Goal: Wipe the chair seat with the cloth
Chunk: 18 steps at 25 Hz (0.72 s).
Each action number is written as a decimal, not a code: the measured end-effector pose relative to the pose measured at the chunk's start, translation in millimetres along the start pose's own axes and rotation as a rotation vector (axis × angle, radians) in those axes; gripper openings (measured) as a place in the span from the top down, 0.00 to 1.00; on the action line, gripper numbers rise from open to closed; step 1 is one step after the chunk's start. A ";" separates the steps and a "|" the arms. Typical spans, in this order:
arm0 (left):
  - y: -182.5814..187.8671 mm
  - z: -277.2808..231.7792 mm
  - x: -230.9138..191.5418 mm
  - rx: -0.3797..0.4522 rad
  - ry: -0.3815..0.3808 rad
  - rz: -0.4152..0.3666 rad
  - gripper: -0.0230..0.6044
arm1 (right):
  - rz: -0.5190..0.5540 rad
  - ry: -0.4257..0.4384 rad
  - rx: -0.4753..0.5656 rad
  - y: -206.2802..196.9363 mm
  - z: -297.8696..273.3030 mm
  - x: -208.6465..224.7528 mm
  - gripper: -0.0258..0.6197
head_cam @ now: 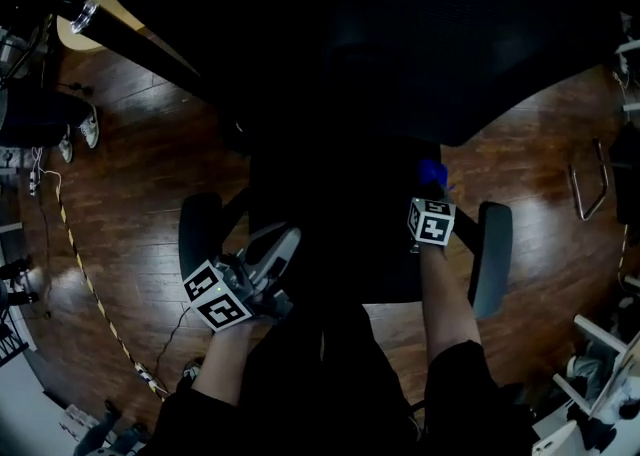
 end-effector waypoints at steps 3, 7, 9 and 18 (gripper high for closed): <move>-4.8 -13.8 4.8 -0.008 -0.010 -0.003 0.98 | -0.028 -0.030 0.012 -7.9 5.9 16.0 0.86; -5.7 -17.3 8.2 -0.007 -0.005 -0.023 0.98 | -0.056 0.002 0.027 -6.3 2.1 21.6 0.86; -4.5 -12.2 8.4 0.015 0.005 -0.024 0.98 | -0.082 0.038 0.062 -5.1 4.5 25.7 0.86; 15.8 40.3 11.2 0.145 0.056 -0.009 0.98 | -0.239 0.275 0.238 48.3 -1.2 -110.6 0.86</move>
Point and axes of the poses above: the fingertips, and each gripper's own axes: z backward along the fingers, x to its right, y out of its top, the point moved 5 cm from there along z, backward along the fingers, and after that the axes turned 15 degrees about z, right-handed, at the moved point
